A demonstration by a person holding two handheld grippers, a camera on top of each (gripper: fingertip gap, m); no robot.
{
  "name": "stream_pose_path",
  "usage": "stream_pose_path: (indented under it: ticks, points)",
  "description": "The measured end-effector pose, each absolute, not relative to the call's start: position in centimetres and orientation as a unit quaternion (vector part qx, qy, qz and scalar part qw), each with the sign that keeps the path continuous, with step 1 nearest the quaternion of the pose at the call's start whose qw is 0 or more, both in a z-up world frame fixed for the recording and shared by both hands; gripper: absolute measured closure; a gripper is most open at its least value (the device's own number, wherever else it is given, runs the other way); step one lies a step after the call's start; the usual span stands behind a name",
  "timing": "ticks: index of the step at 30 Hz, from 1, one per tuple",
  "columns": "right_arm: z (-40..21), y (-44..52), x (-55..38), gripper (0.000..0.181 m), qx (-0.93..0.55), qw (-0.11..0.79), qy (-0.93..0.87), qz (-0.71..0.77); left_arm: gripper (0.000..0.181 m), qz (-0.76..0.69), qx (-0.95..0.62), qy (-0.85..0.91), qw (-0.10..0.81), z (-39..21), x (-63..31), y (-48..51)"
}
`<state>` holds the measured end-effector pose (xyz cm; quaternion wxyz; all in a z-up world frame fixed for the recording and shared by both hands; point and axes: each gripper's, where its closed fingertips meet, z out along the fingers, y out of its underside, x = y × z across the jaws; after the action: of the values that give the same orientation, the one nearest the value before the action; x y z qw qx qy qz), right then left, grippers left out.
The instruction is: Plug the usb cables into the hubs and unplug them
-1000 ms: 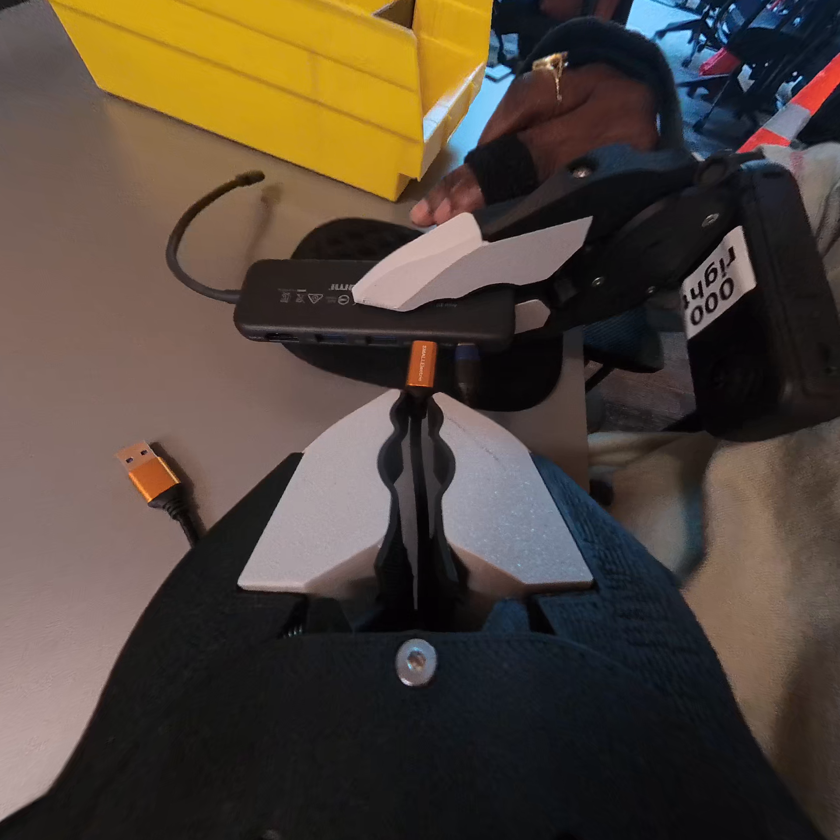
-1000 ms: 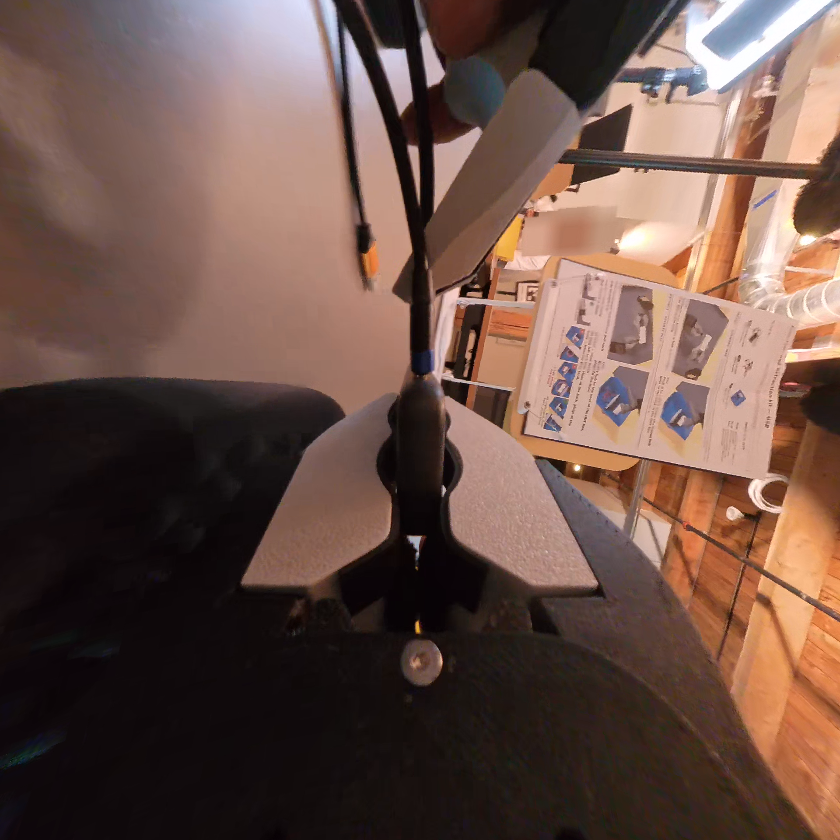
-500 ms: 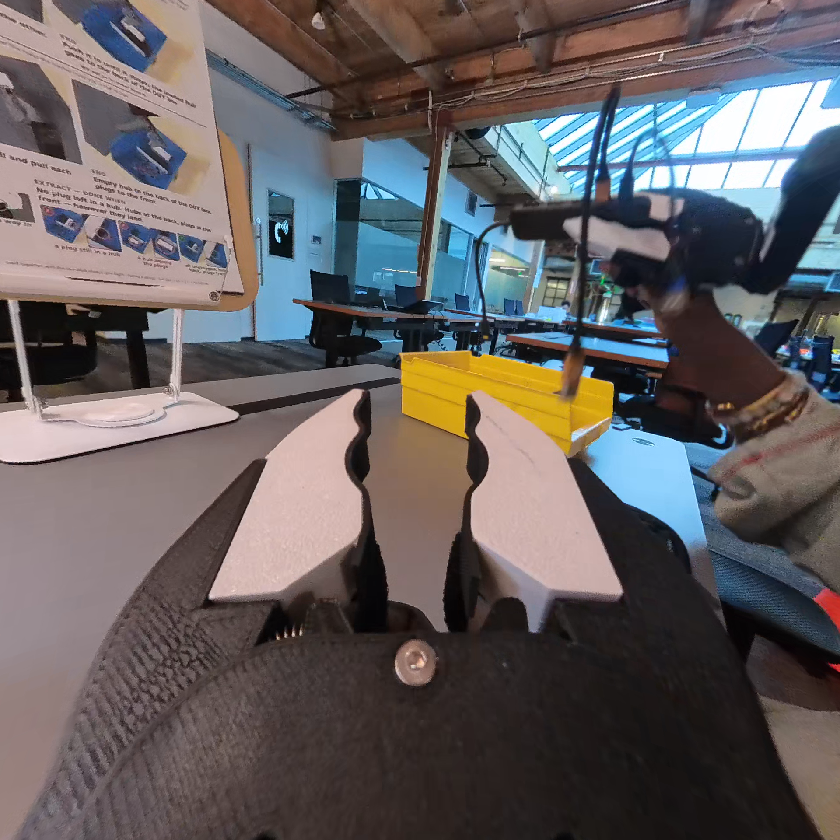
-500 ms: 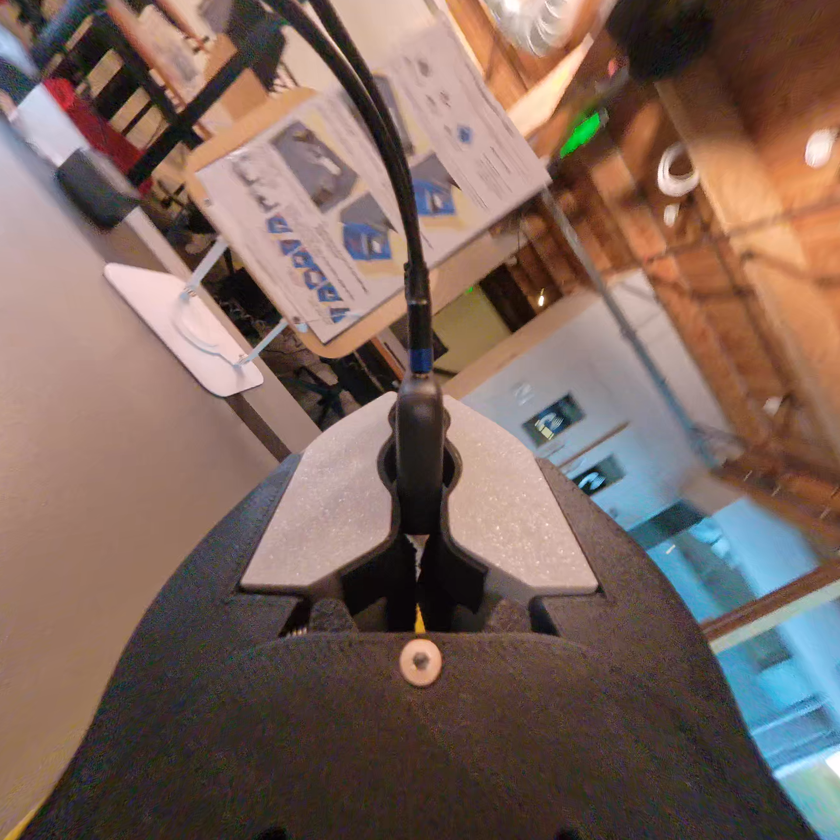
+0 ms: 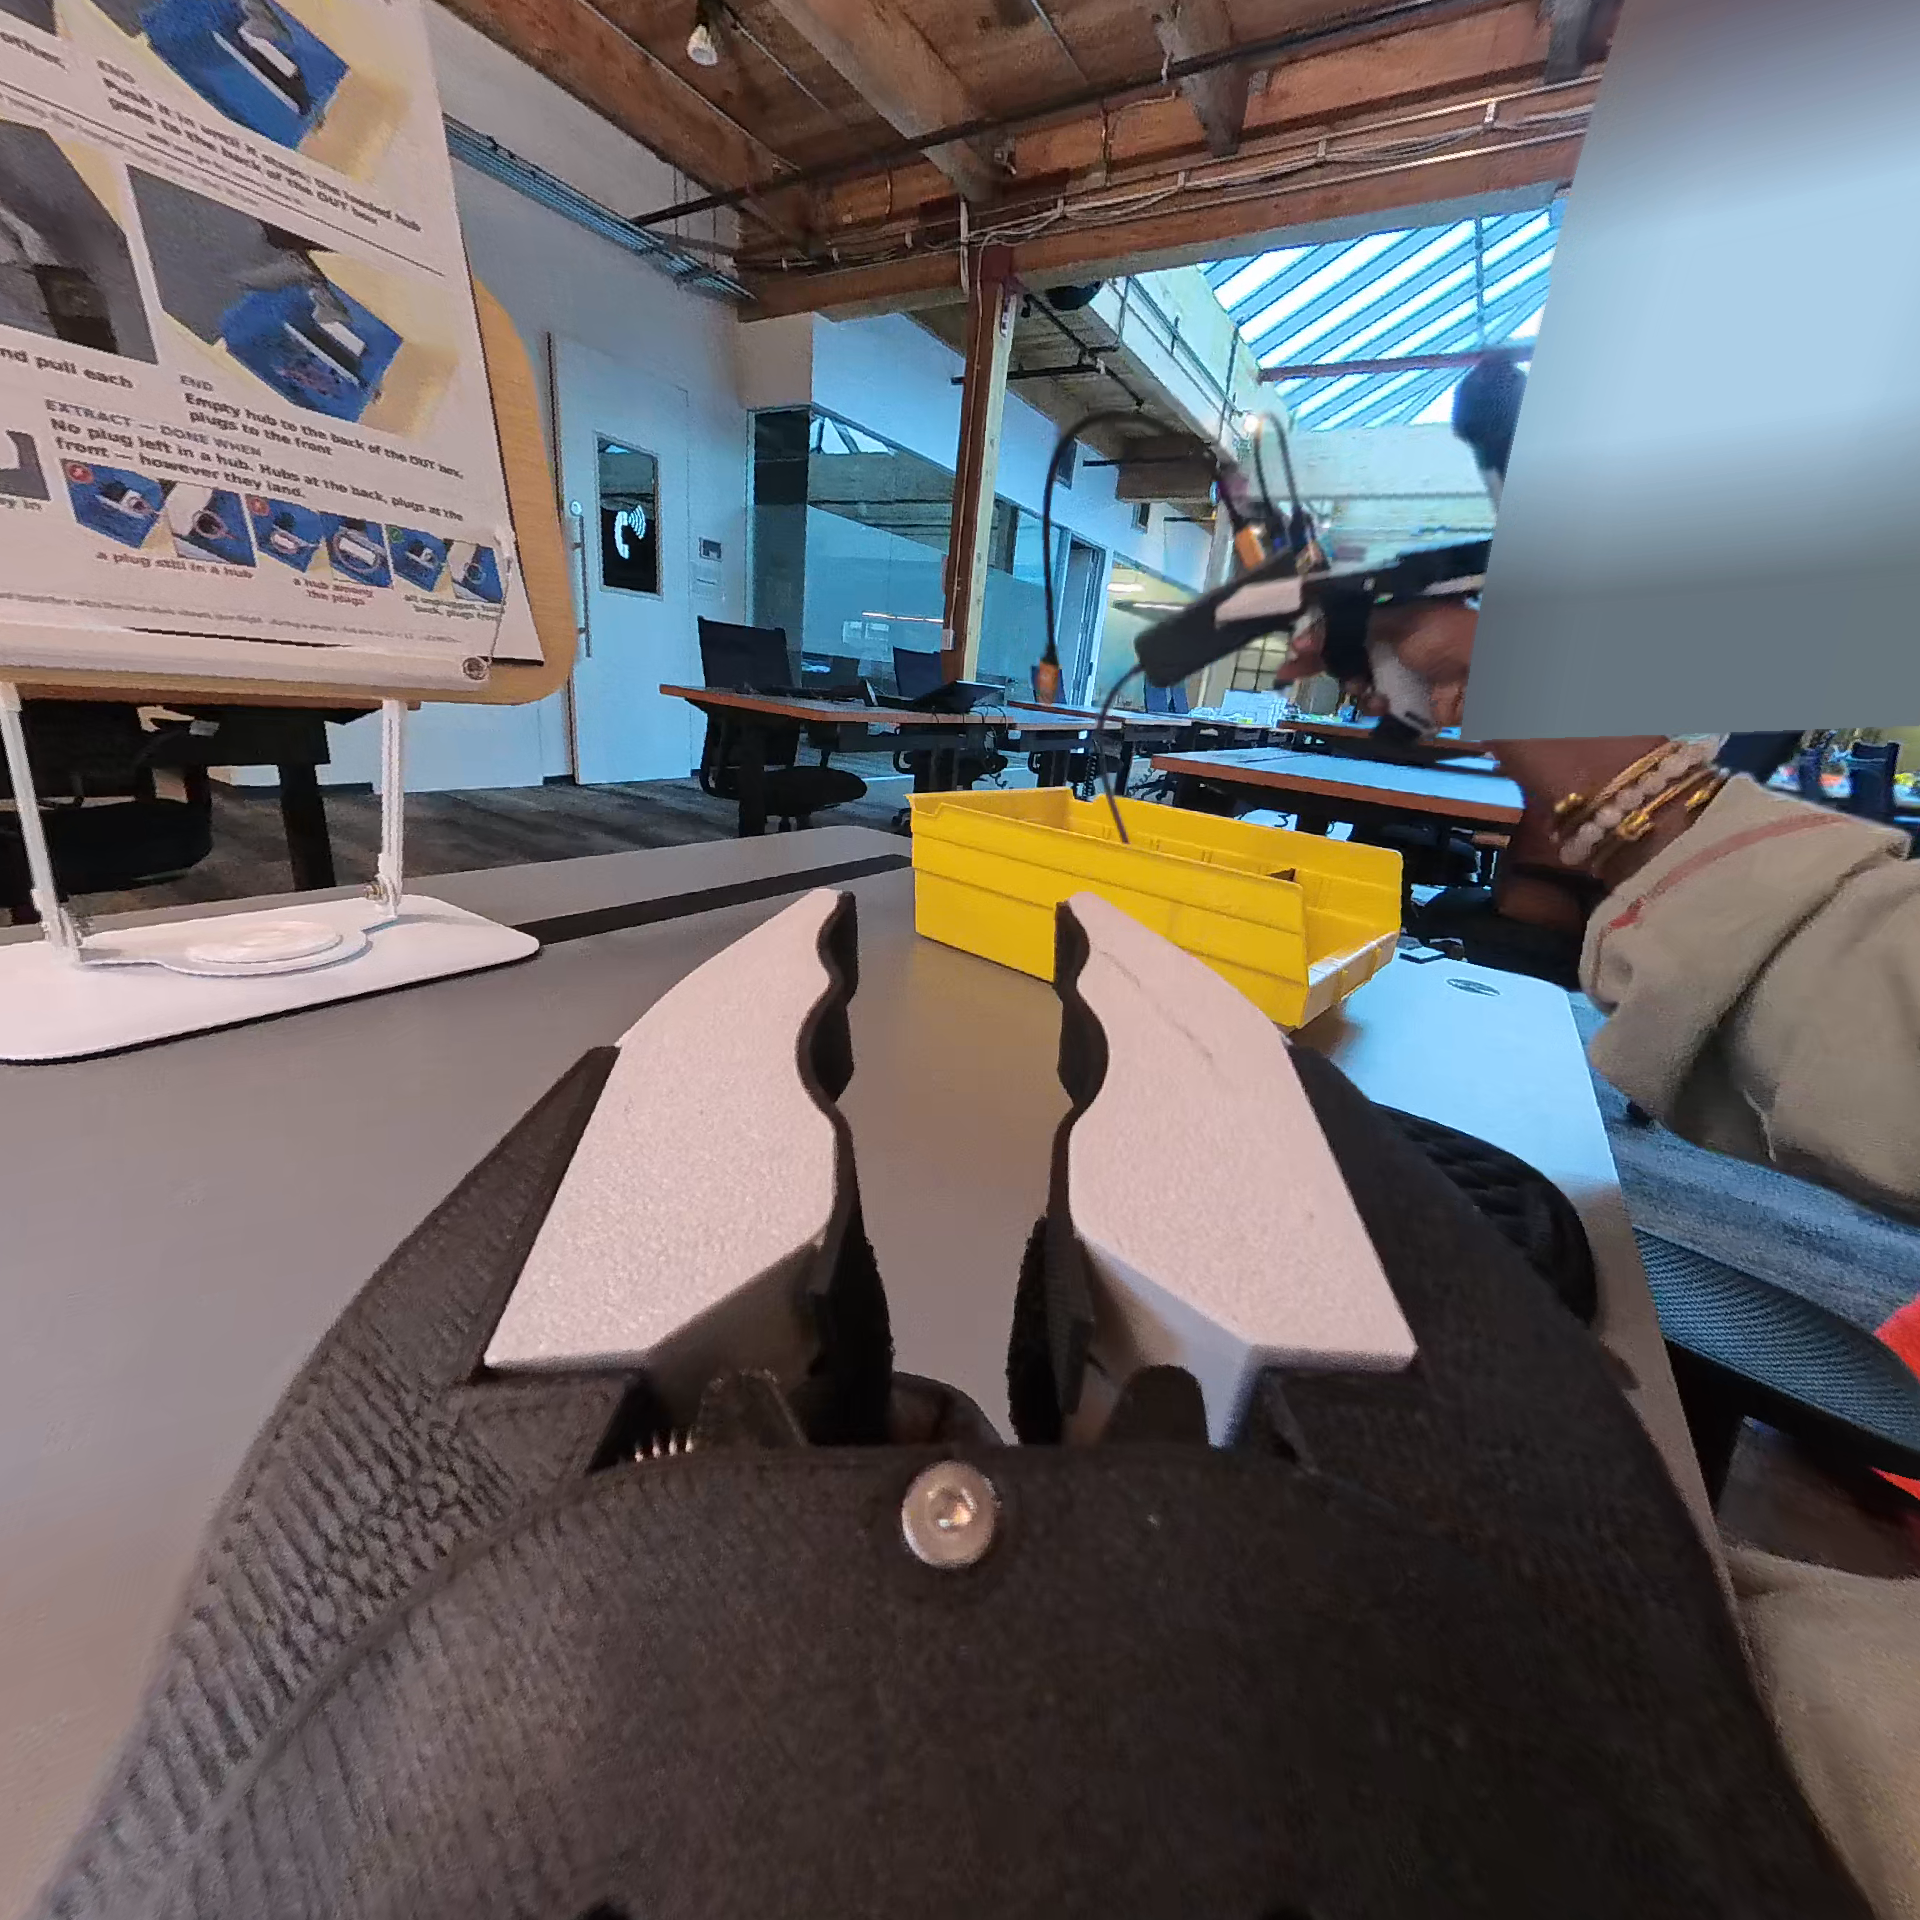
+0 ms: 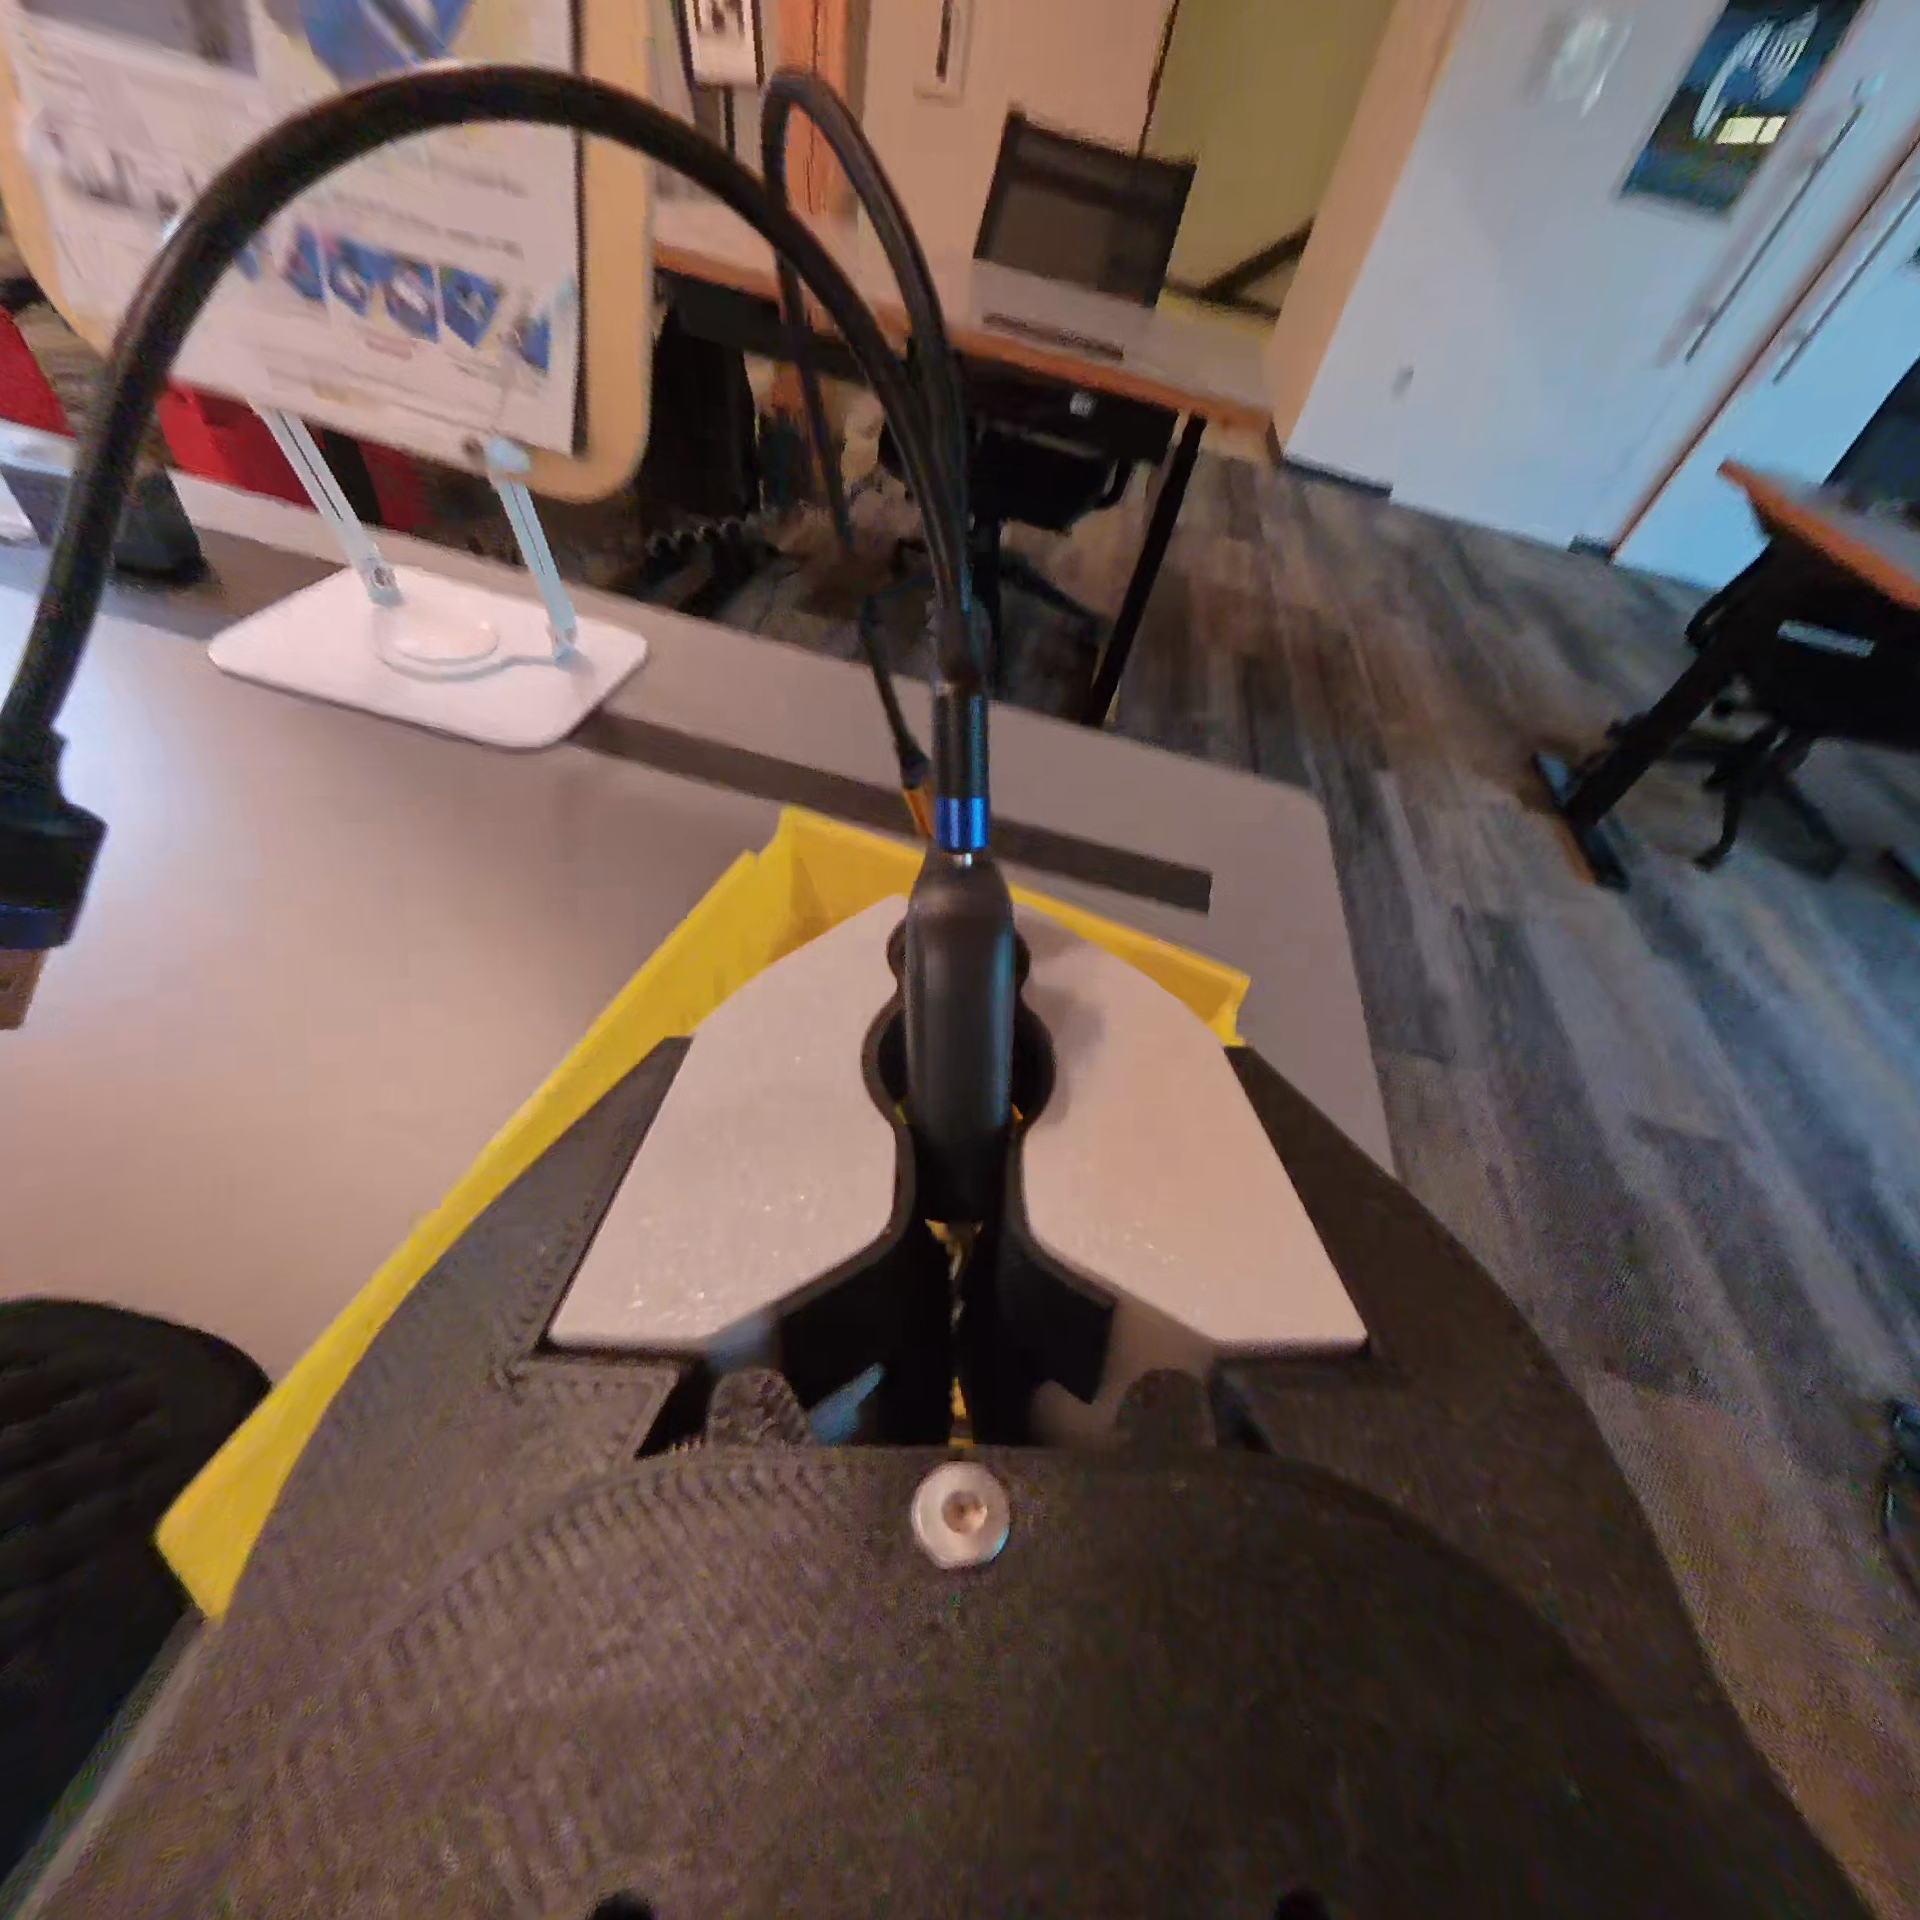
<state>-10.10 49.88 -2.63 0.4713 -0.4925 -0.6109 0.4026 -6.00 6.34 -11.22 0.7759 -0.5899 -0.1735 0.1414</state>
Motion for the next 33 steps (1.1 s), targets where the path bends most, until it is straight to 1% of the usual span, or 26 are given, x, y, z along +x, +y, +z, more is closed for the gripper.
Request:
stream_pose_path:
  ticks: [4, 7, 11, 17, 22, 24, 27, 30, 33]
  points:
    - [-6.6, 50.9, -10.5, 0.169, -0.523, 0.426, -0.634, 0.378, 0.146, 0.143, -0.589, -0.175, 0.776, -11.2, -6.0, 6.3]
    - [-9.0, 51.7, -10.4, 0.168, -0.532, 0.409, -0.678, 0.3, 0.146, 0.145, -0.59, -0.176, 0.774, -11.3, -6.1, 6.3]
    - [-10.0, 51.2, -10.7, 0.169, -0.52, 0.374, -0.721, 0.265, 0.147, 0.146, -0.592, -0.177, 0.773, -11.4, -6.1, 6.4]
    - [-13.3, 52.7, -10.3, 0.169, -0.506, 0.292, -0.807, 0.089, 0.147, 0.143, -0.589, -0.179, 0.775, -11.3, -6.2, 6.3]
    - [-14.1, 53.2, -10.5, 0.168, -0.483, 0.289, -0.825, 0.039, 0.147, 0.14, -0.585, -0.181, 0.778, -11.2, -6.2, 6.1]
    - [-15.2, 53.0, -10.1, 0.156, -0.451, 0.281, -0.847, 0.024, 0.147, 0.14, -0.585, -0.181, 0.778, -11.2, -6.2, 6.1]
    - [-17.5, 53.0, -9.0, 0.155, -0.409, 0.266, -0.873, -0.026, 0.147, 0.14, -0.584, -0.181, 0.779, -11.2, -6.2, 6.1]
    - [-19.2, 52.4, -8.2, 0.148, -0.381, 0.26, -0.886, -0.049, 0.147, 0.139, -0.584, -0.183, 0.779, -11.3, -6.3, 6.1]
    - [-19.2, 52.4, -7.7, 0.15, -0.386, 0.253, -0.886, -0.053, 0.148, 0.138, -0.584, -0.184, 0.778, -11.3, -6.3, 6.1]
